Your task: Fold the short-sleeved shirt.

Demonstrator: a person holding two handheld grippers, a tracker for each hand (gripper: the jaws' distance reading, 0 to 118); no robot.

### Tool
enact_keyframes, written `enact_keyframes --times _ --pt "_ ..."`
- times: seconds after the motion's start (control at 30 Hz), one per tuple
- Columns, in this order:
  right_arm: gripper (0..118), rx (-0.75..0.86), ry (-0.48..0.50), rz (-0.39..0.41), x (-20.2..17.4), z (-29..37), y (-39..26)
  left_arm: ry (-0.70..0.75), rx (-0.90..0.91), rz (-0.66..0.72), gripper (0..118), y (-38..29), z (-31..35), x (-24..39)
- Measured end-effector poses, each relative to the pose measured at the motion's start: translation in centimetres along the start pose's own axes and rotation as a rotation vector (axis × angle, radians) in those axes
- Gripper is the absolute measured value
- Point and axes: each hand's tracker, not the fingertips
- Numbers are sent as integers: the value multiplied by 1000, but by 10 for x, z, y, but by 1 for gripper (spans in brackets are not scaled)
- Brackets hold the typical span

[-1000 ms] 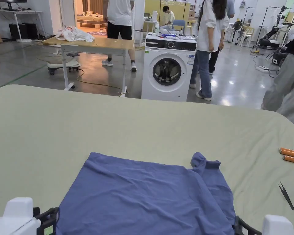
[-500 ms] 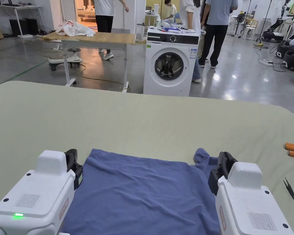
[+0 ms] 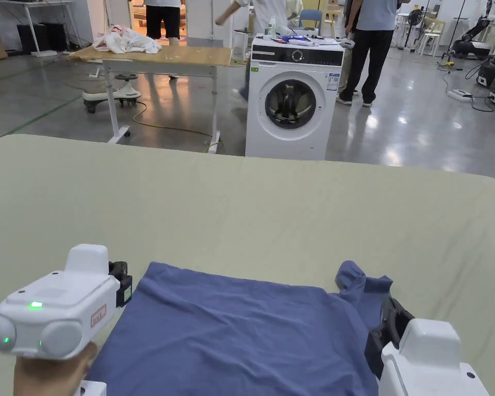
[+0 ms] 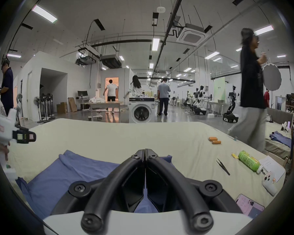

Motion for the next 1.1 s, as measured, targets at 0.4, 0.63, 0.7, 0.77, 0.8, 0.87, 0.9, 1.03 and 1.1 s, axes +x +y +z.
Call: enact_keyframes --times 0.4,0.63,0.7,0.77,0.8,0.87,0.9,1.03,1.1 --pt "0 -158 -67 15 38 -35 -40 -127 -466 32 72 40 -173 3" --pt "0 -222 -117 17 58 -39 -53 -100 -534 -64 72 27 -201 24" --pt "0 -239 -126 14 62 -41 -55 -71 -524 -134 70 30 -199 37" --pt "0 -261 -130 4 68 -48 -54 -79 -489 -162 53 33 -197 43" --pt "0 -273 -129 -6 71 -52 -52 -93 -488 -171 41 33 -197 48" --pt "0 -312 -122 -20 80 -69 -48 -114 -485 -193 17 32 -198 50" --pt "0 -352 -111 -21 85 -80 -45 -125 -489 -207 6 32 -197 53" --pt "33 -509 -62 -38 110 -139 -35 -121 -464 -211 0 32 -189 51" --pt "51 -631 -8 -69 122 -171 -37 -124 -435 -195 0 34 -177 47"
